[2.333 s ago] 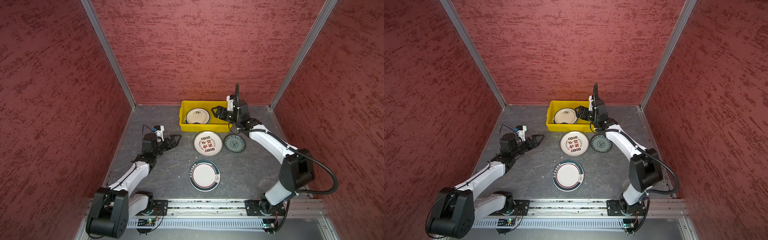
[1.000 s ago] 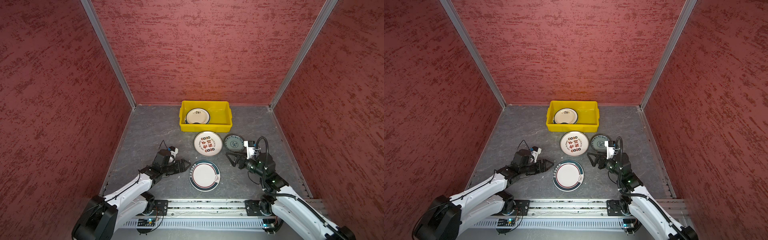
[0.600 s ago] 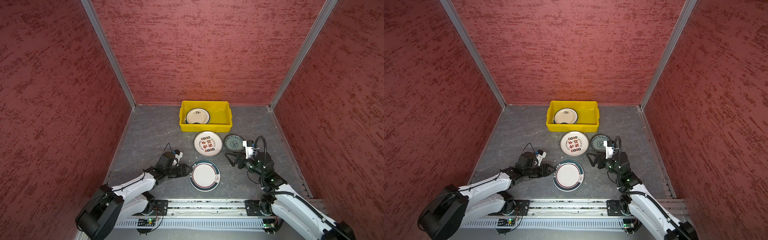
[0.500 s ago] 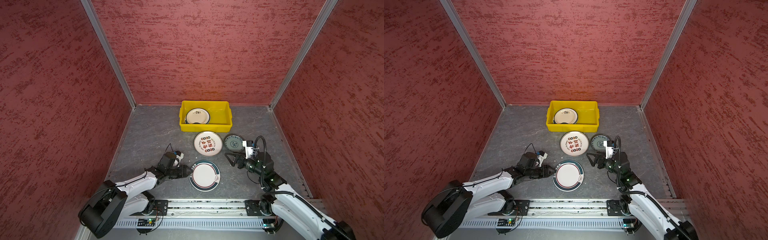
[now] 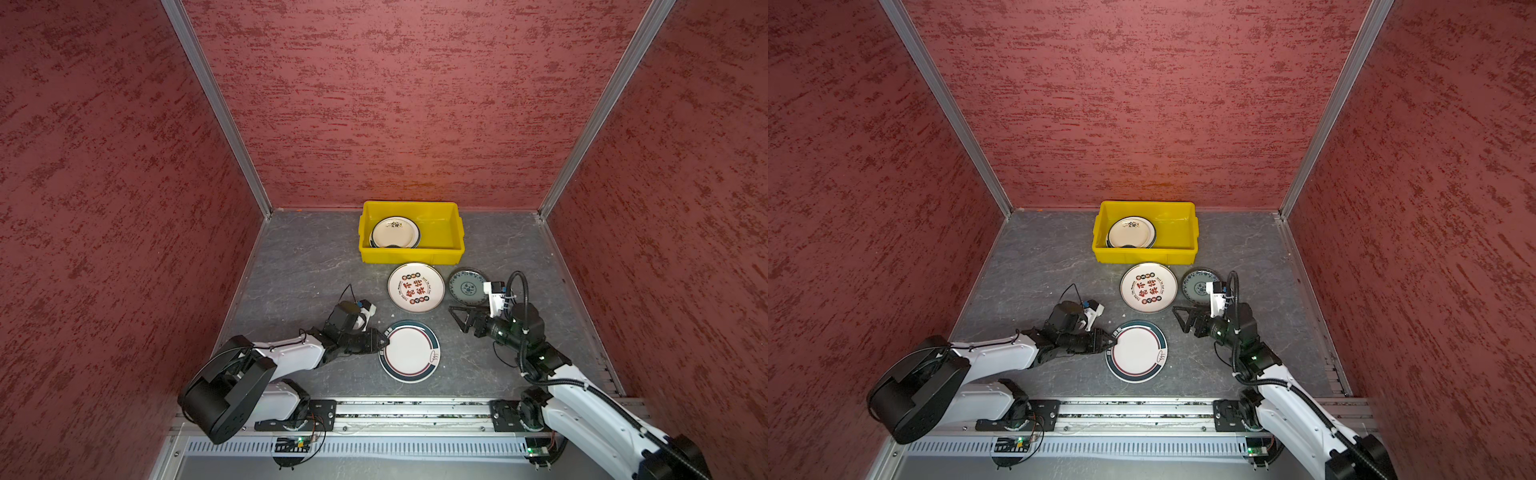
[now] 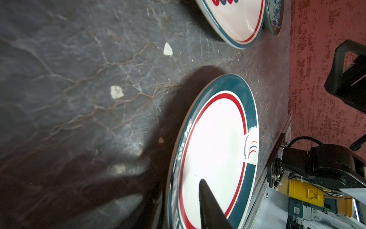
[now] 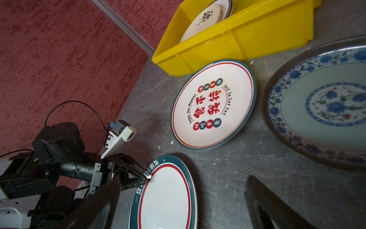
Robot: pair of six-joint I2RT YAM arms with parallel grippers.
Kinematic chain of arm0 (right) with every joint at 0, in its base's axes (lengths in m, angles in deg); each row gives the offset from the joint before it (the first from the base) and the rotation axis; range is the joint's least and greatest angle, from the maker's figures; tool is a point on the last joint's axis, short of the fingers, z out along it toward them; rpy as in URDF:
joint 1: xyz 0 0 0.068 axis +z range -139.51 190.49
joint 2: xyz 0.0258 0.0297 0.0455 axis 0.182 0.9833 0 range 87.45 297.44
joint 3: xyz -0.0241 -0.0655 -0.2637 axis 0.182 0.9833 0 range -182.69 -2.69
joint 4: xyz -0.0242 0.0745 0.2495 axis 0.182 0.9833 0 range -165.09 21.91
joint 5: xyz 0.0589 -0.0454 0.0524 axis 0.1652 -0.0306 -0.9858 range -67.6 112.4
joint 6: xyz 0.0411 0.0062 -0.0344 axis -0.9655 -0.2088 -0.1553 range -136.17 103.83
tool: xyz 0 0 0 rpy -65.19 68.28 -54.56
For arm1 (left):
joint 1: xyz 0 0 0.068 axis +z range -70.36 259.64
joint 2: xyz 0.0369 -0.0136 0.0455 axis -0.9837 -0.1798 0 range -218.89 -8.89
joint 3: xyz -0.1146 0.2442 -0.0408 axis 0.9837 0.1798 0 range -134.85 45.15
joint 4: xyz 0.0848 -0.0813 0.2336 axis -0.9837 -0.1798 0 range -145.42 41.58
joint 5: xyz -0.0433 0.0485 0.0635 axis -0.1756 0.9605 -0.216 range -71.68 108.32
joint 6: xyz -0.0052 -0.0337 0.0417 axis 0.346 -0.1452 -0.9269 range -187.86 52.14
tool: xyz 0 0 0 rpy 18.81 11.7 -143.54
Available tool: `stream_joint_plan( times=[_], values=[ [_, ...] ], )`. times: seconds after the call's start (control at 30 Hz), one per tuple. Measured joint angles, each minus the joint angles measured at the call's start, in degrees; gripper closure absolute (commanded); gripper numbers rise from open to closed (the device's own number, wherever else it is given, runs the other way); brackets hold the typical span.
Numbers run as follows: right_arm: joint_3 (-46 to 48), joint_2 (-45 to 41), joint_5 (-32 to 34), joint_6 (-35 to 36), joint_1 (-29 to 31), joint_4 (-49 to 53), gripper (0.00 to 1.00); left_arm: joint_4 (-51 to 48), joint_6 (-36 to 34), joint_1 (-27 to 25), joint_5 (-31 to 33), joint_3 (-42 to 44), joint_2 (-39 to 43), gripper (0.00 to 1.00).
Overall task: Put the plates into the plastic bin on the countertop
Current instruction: 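Lower the left gripper to the green-rimmed white plate's rim, then pinch the green-rimmed plate's rim with the left gripper and tilt it up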
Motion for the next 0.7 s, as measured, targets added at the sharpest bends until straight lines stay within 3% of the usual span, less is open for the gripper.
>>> stream_joint_plan(
  times=[0.23, 0.7],
  values=[
    [0.0, 0.55, 0.44, 0.0, 0.0, -0.02, 0.01, 0.35, -0.11, -0.07, -0.2, -0.24, -1.49, 0.97],
    [-0.02, 1.6, 0.09, 0.0, -0.02, -0.02, 0.01, 1.42, 0.17, -0.31, -1.05, -1.81, -1.31, 1.0]
  ],
)
